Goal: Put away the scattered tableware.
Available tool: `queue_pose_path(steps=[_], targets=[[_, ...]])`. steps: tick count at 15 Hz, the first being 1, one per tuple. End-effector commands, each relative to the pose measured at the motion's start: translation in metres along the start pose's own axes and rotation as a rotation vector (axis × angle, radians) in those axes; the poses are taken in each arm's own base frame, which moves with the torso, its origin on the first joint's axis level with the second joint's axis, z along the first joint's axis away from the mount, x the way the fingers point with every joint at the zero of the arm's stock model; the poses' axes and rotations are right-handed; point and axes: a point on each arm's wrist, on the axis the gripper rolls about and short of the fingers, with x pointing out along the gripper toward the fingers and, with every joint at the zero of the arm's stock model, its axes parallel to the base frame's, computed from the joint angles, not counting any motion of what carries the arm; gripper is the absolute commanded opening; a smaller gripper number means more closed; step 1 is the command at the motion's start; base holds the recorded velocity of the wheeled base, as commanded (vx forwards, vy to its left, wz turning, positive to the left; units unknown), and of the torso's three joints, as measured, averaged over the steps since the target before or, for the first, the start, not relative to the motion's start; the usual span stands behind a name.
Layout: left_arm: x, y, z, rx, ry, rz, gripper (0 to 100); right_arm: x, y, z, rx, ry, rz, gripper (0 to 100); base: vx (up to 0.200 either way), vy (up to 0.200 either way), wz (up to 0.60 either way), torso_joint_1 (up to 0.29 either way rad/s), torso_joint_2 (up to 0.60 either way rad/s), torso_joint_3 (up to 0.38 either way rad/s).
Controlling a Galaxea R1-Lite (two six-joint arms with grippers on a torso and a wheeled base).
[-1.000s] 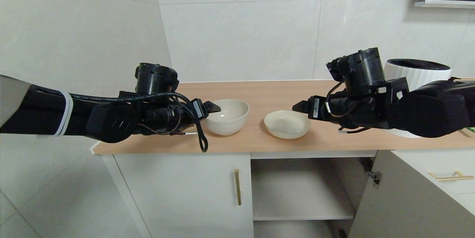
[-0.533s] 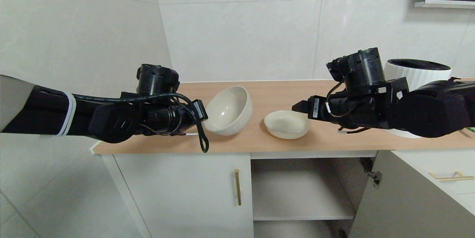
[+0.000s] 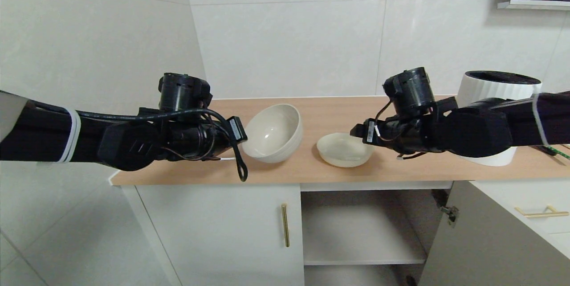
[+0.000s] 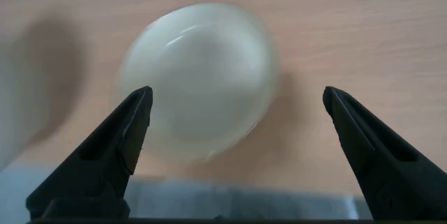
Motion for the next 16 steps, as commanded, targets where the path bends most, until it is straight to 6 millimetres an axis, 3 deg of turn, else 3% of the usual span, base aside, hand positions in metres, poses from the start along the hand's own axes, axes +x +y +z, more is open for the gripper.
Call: queue_pose_path(steps=[1,4,9,10,16], targets=[[-0.004,-0.002,0.002,0.001,-0.010,-0.008,0,0.033,-0.003,-0.012,-0.009,0.020,-0.081,100,0.000,0.000,0.00,0.000,0.00,0.000],[-0.005,-0.001,0.002,0.000,-0.012,-0.006,0,0.047,-0.008,-0.016,-0.007,0.029,-0.110,100,0.000,0.000,0.00,0.000,0.00,0.000],[-0.006,-0.002,0.003,0.000,-0.015,-0.007,0,0.048,-0.009,-0.017,-0.007,0.033,-0.115,100,0.000,0.000,0.00,0.000,0.00,0.000],[-0.007,-0.002,0.003,0.000,-0.016,-0.008,0,0.048,-0.008,-0.017,-0.008,0.033,-0.113,0,0.000,0.000,0.00,0.000,0.00,0.000],[-0.009,-0.002,0.004,-0.001,-0.018,-0.008,0,0.040,-0.008,-0.011,-0.001,0.023,-0.098,0,0.000,0.000,0.00,0.000,0.00,0.000]])
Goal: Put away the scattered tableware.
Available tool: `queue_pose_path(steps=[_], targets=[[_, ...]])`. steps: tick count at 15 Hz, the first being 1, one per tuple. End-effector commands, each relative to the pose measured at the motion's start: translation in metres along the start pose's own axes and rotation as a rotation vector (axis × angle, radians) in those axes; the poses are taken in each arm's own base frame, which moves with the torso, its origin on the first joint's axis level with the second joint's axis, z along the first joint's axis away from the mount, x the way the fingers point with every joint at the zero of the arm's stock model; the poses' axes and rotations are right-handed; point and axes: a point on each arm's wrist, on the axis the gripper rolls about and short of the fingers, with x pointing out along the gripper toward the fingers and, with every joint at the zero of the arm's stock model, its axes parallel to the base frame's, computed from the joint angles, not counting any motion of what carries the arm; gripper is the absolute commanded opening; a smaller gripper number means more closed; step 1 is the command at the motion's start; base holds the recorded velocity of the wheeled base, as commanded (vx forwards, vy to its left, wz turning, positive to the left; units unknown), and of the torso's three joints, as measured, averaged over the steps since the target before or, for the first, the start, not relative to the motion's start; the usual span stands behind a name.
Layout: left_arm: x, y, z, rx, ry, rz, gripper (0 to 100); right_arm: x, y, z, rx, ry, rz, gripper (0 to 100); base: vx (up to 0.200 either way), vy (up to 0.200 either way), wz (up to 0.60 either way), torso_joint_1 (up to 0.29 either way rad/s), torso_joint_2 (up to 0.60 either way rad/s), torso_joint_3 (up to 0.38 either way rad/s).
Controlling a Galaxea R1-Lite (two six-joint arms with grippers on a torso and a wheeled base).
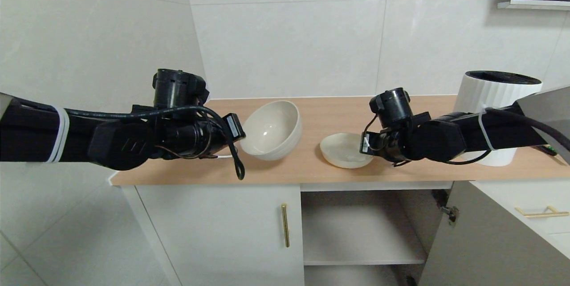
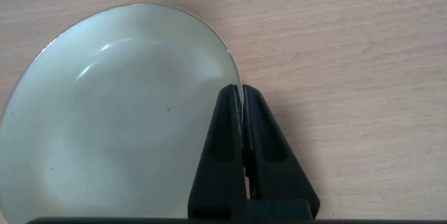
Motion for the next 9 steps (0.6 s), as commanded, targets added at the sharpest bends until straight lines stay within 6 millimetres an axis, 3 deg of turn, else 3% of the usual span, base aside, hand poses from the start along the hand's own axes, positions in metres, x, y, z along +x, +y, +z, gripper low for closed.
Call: queue_pose_path(steps=[1,2,6,9], targets=[[-0.005,0.000,0.000,-0.001,-0.002,0.001,0,-0.013,-0.002,0.008,0.009,-0.019,0.009,0,0.000,0.000,0.00,0.000,0.00,0.000],[-0.010,0.002,-0.001,-0.002,-0.003,0.003,0,-0.026,-0.006,0.011,0.009,-0.011,0.016,0,0.000,0.000,0.00,0.000,0.00,0.000],[-0.059,0.004,-0.006,0.008,-0.030,-0.020,0,-0.110,-0.032,0.017,0.045,0.108,0.253,0,0.000,0.000,0.00,0.000,0.00,0.000],[-0.091,0.010,-0.021,0.058,0.008,-0.073,0,-0.135,-0.051,-0.002,0.024,0.174,0.284,0,0.000,0.000,0.00,0.000,0.00,0.000]])
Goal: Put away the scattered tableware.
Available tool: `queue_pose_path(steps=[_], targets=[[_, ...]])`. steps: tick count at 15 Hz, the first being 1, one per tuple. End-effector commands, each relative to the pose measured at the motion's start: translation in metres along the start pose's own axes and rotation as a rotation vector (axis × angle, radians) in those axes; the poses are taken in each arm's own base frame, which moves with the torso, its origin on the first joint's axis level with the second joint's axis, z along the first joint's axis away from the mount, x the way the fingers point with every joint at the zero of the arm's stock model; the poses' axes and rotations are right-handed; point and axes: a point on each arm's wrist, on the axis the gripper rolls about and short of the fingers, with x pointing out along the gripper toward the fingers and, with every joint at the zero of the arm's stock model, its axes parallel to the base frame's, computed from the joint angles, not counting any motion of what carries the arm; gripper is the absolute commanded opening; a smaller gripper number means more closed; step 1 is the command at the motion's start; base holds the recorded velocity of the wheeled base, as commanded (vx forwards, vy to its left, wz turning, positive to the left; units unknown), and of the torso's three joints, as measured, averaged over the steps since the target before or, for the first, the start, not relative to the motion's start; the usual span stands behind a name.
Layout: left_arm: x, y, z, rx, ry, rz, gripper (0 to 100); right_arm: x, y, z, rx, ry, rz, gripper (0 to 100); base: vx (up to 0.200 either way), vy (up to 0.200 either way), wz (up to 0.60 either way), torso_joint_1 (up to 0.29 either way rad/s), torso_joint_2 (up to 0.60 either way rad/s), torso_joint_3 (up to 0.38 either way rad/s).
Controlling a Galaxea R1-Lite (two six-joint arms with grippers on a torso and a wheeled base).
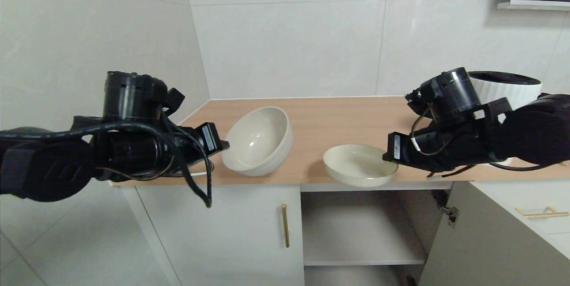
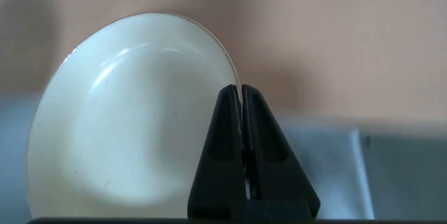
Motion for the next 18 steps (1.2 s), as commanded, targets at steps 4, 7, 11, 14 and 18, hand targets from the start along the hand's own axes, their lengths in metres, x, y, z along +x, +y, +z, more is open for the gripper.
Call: queue_pose_path(steps=[4,7,11,14,18], targets=[[-0.057,0.008,-0.030,0.039,0.062,-0.116,0,-0.061,-0.015,-0.027,-0.040,0.005,0.062,0,0.000,0.000,0.00,0.000,0.00,0.000],[-0.057,0.011,-0.036,0.059,0.087,-0.119,0,-0.064,-0.017,-0.033,-0.045,0.032,0.105,0,0.000,0.000,0.00,0.000,0.00,0.000],[-0.049,0.008,-0.047,0.091,0.139,-0.127,0,-0.058,-0.023,-0.046,-0.052,0.084,0.086,0,0.000,0.000,0.00,0.000,0.00,0.000],[-0.049,0.008,-0.047,0.090,0.140,-0.130,0,-0.055,-0.024,-0.050,-0.056,0.101,0.078,0,-0.200,0.000,0.00,0.007,0.01,-0.002],[-0.047,0.008,-0.049,0.092,0.151,-0.128,0,-0.044,-0.025,-0.054,-0.056,0.135,0.061,0,-0.200,0.000,0.00,0.000,0.00,0.001]])
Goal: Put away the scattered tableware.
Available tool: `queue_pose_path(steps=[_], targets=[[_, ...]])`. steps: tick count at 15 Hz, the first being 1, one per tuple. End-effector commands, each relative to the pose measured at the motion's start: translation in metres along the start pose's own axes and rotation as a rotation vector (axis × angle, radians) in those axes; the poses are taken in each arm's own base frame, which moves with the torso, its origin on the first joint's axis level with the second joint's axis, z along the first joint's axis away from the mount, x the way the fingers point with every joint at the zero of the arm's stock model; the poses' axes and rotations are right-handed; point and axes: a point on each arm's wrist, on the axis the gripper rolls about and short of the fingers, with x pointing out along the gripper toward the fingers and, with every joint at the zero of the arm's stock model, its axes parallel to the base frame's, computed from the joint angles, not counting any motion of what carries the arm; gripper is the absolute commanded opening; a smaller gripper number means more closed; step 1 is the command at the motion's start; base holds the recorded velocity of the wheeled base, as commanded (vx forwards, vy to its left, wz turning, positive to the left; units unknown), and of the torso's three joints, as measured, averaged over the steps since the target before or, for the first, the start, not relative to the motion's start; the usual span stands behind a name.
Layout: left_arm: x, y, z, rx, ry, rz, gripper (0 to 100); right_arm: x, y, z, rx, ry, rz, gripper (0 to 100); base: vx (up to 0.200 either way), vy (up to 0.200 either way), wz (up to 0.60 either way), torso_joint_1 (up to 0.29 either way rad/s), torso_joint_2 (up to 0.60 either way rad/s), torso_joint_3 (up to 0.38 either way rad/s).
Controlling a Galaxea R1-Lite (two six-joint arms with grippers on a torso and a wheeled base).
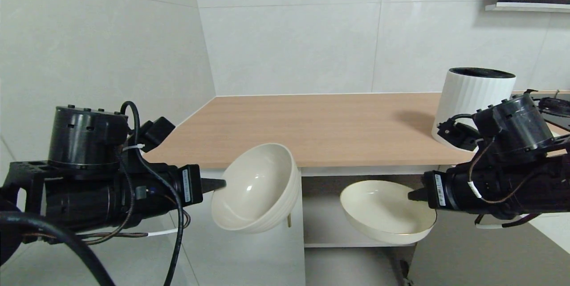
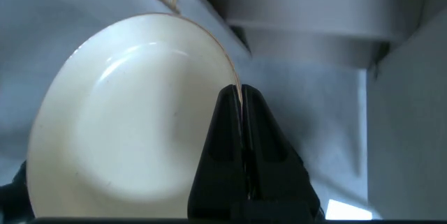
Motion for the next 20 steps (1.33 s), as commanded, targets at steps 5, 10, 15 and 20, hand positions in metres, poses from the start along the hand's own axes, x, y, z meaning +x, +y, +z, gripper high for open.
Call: queue_pose_path(steps=[5,10,15,20], targets=[[0.008,0.003,-0.002,-0.005,0.023,0.012,0,0.020,-0.002,-0.002,0.003,0.040,-0.022,0,0.000,0.000,0.00,0.000,0.00,0.000],[0.009,0.003,-0.001,-0.006,0.025,0.013,0,0.029,-0.003,-0.002,0.004,0.041,-0.044,0,0.000,0.000,0.00,-0.009,0.02,0.016],[0.010,0.003,-0.002,-0.006,0.027,0.013,0,0.042,-0.007,-0.004,0.006,0.036,-0.071,0,0.000,0.000,0.00,-0.157,0.39,0.239],[0.010,0.003,-0.002,-0.006,0.028,0.015,0,0.050,-0.009,-0.006,0.007,0.047,-0.083,0,0.000,0.000,0.00,-0.162,0.45,0.293]])
